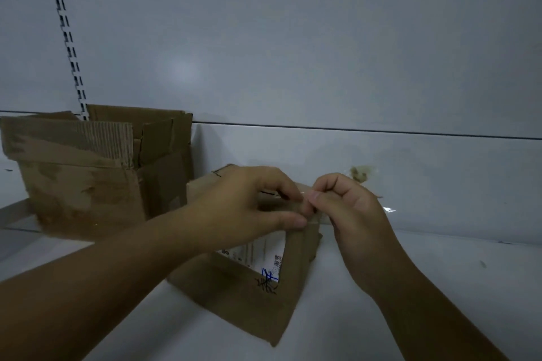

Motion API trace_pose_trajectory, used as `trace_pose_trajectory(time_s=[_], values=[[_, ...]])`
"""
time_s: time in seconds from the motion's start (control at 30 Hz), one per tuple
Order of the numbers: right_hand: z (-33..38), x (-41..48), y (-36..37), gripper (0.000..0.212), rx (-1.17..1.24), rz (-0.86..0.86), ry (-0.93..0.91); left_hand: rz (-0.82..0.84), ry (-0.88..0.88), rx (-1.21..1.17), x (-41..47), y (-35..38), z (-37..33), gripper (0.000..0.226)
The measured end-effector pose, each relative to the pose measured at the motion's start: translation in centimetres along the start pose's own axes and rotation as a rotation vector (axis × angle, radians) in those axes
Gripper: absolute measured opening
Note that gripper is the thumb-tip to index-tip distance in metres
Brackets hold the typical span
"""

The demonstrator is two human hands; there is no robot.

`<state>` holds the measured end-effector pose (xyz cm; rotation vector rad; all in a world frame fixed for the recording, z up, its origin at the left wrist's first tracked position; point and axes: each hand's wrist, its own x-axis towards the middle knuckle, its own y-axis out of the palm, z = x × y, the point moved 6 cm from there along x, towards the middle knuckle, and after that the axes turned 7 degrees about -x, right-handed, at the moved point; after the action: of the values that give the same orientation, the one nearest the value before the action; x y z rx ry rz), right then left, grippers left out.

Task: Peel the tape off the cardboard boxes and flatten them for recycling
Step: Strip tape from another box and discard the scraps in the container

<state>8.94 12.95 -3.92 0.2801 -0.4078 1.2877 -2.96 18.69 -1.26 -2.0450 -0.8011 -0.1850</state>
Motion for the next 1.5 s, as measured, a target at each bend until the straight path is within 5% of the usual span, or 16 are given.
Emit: trace_pose_trajectory(time_s=[0.17,0.4,0.57,0.67,0.8,1.0,1.1,1.17,1.23,1.33,1.5], values=[[0.3,0.2,-1.0,0.011,-0.014,-0.037,-0.065,0.158,-0.119,-0.254,1.4,-0.4,1.2,0.018],[0.0,0.0,-0.8,0.024,-0.360,-0.057,-0.183,0.228,-0.236,-0.324,2.9,0.0,2.0,0.029],[-0.6,0.5,-0.8,0.026,-0.212,-0.083,-0.126,0.142,-0.109,-0.360,2.8,-0.4,2.0,0.026],[-0.3,0.5,-0.3,0.025,-0.191,-0.058,-0.141,0.013,0.029,-0.299,2.4,-1.1,1.8,0.045],[-0.3,0.4,-0.4,0.023,-0.162,-0.098,-0.140,0.183,-0.031,-0.319,2.5,0.0,2.2,0.059],[-0.9,0.9,-1.4,0.018,-0.069,-0.122,-0.082,0.193,-0.131,-0.302,3.1,0.5,2.7,0.016],[-0.8,1.1,-1.8,0.008,-0.004,-0.072,-0.078,0.205,-0.180,-0.378,3.2,0.5,2.9,0.015],[-0.5,1.3,-2.6,0.021,0.156,-0.082,-0.072,0.179,-0.208,-0.368,3.3,0.5,3.2,0.018],[-0.3,1.1,-3.6,0.025,-0.050,-0.164,-0.142,0.127,-0.223,-0.327,3.4,0.5,3.5,0.022],[-0.6,0.7,-2.5,0.031,-0.775,-0.177,-0.273,0.090,-0.206,-0.304,3.4,0.5,3.0,0.035],[-1.8,1.4,-2.2,0.030,-0.685,-0.185,-0.275,0.139,-0.252,-0.277,2.8,0.3,3.2,0.050]])
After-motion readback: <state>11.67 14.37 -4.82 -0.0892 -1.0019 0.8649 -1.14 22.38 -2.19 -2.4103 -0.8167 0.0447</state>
